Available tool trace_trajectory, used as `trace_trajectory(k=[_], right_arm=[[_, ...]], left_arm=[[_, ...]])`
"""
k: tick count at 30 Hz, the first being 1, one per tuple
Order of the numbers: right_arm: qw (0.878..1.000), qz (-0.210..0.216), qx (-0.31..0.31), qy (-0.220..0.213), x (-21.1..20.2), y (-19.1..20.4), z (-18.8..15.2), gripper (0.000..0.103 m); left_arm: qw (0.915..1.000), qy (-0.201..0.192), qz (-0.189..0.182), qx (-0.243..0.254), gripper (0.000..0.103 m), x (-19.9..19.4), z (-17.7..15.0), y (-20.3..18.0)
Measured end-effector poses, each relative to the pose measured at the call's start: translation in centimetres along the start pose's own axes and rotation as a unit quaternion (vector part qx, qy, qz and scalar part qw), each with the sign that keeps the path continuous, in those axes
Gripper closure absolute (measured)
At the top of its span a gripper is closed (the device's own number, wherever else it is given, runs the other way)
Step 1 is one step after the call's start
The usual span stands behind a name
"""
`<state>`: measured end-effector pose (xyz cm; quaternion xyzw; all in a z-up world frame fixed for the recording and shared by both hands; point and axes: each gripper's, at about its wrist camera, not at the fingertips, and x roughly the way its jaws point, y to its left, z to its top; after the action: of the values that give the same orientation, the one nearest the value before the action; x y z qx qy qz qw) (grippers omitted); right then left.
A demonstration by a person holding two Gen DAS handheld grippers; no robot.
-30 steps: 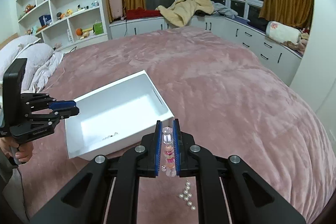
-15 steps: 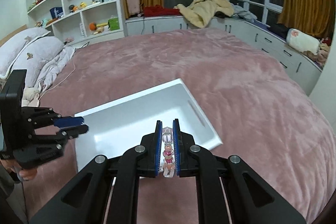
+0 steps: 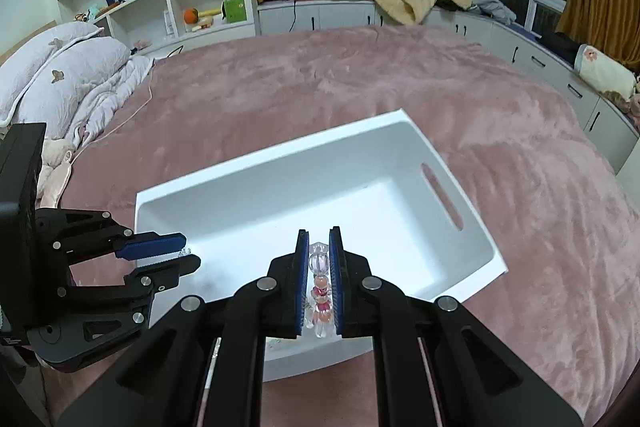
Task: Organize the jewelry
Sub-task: 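Carry the starburst charm and bead necklace over the white tray with both grippers, then open both grippers to drop the charm and necklace into the tray, then move both grippers to the pearl strand on the bed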
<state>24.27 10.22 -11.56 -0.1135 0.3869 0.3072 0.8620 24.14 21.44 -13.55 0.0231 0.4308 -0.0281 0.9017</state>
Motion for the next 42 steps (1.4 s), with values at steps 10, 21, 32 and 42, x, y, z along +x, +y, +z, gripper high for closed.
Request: trace_trajectory(k=[10, 21, 32, 42], right_arm=[[1.000, 0.004, 0.013, 0.021, 2.2, 0.6, -0.8, 0.089], [0.996, 0.005, 0.077, -0.038, -2.1, -2.7, -0.3, 0.005], [0.993, -0.031, 0.109, -0.034, -8.6, -8.9, -3.7, 0.005], [0.987, -0.075, 0.136, -0.032, -15.3, -14.4, -9.6, 0.005]], left_arm=[[0.9997, 0.021, -0.006, -0.013, 0.077, 1.9, -1.0, 0.4], [0.9992, -0.027, -0.024, -0.013, 0.010, -0.6, -0.8, -0.4], [0.9963, -0.055, -0.065, 0.013, 0.003, -3.2, -1.0, -5.2], [0.9904, -0.067, -0.114, 0.041, 0.003, -4.4, -0.5, -11.3]])
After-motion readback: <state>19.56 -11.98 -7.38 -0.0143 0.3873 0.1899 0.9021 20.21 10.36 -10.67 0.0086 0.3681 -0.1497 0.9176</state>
